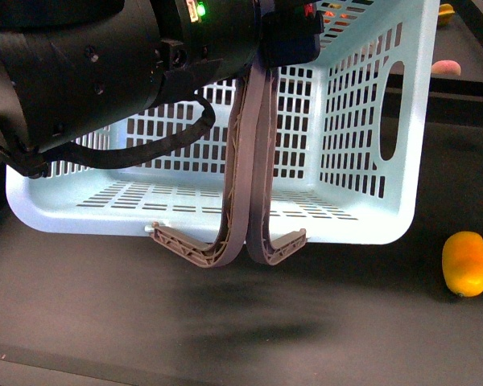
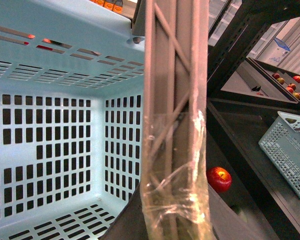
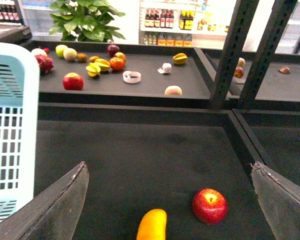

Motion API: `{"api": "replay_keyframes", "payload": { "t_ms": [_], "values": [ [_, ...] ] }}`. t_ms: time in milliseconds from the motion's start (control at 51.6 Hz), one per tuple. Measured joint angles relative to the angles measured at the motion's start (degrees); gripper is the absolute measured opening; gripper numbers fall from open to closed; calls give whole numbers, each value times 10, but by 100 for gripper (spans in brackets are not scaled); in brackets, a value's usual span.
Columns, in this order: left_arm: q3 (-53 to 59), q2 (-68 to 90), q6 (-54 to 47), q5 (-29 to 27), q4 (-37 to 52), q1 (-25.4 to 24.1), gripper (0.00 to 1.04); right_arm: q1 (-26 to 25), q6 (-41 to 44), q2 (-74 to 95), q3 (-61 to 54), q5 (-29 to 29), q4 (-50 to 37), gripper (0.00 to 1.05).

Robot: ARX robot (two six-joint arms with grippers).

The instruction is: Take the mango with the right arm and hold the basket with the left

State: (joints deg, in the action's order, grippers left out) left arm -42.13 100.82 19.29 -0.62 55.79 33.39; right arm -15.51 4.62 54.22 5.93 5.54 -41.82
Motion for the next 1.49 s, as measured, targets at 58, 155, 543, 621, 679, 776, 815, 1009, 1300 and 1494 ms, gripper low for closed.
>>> {"api": "replay_keyframes", "payload": {
  "t_ms": [58, 155, 543, 621, 679, 776, 815, 1009, 1300, 1494],
  "values": [
    [0, 0, 0, 0, 0, 0, 9, -12, -1, 106, 22, 4, -47, 97],
    [0, 0, 0, 0, 0, 0, 9, -23, -5, 256, 53, 3, -97, 97],
    [0, 0, 0, 0, 0, 0, 9, -48, -10, 601, 191, -21, -160, 97],
    [0, 0, 0, 0, 0, 0, 9, -49, -10, 638, 214, -24, -164, 97],
    [0, 0, 0, 0, 0, 0, 9, -50, -12, 673, 236, -27, -164, 97],
    [0, 0, 0, 0, 0, 0, 9, -50, -21, 734, 281, -32, -156, 97],
    [0, 0, 0, 0, 0, 0, 9, -50, -35, 758, 304, -28, -138, 97],
    [0, 0, 0, 0, 0, 0, 9, -49, -60, 854, 395, -29, -91, 97],
    [0, 0, 0, 0, 0, 0, 9, -32, -63, 944, 477, -46, -62, 97],
    [0, 0, 0, 0, 0, 0, 9, -17, -67, 964, 507, -53, -60, 97]
  ]
}}
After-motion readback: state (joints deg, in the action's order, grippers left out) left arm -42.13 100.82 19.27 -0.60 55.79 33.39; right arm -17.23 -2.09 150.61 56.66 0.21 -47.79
